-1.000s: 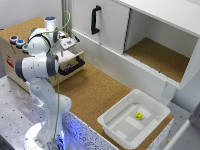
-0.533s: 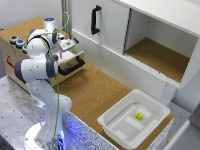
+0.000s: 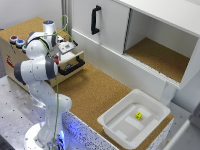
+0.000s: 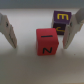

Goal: Pick up the pink block

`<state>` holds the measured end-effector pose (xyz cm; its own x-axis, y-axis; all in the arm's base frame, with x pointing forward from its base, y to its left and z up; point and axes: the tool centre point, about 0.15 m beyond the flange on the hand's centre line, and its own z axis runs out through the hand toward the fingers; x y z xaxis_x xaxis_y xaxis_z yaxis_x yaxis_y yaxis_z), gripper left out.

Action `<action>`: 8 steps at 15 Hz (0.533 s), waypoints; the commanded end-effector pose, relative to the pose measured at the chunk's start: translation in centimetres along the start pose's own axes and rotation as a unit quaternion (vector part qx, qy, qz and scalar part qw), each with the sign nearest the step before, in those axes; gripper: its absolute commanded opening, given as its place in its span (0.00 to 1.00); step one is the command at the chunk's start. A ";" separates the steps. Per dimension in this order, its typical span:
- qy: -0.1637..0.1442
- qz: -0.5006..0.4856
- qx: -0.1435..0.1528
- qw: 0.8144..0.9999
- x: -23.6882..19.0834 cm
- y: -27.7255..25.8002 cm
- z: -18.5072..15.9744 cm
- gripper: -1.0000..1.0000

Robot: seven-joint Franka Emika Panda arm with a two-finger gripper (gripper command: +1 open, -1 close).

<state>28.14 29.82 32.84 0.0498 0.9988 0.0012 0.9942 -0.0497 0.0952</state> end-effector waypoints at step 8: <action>0.043 0.006 -0.045 0.998 0.0 1.3 1.1 0.00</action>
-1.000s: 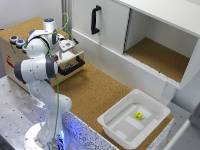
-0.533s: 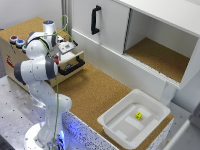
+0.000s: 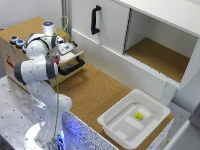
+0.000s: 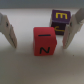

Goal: Pick up the pink block

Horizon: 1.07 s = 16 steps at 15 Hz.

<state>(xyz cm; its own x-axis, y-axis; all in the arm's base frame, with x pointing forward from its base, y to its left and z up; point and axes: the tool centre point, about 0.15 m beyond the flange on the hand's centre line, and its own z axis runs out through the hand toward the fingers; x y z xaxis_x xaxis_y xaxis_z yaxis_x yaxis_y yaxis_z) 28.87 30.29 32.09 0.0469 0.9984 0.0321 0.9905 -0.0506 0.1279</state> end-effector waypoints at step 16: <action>0.053 0.007 -0.079 0.995 -0.3 8.2 -8.2 0.00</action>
<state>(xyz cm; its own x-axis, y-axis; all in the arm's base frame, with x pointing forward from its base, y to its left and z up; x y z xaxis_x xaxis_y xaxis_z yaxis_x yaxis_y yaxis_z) 34.12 29.99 37.78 0.0860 0.9867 0.1379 0.9555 -0.1209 0.2692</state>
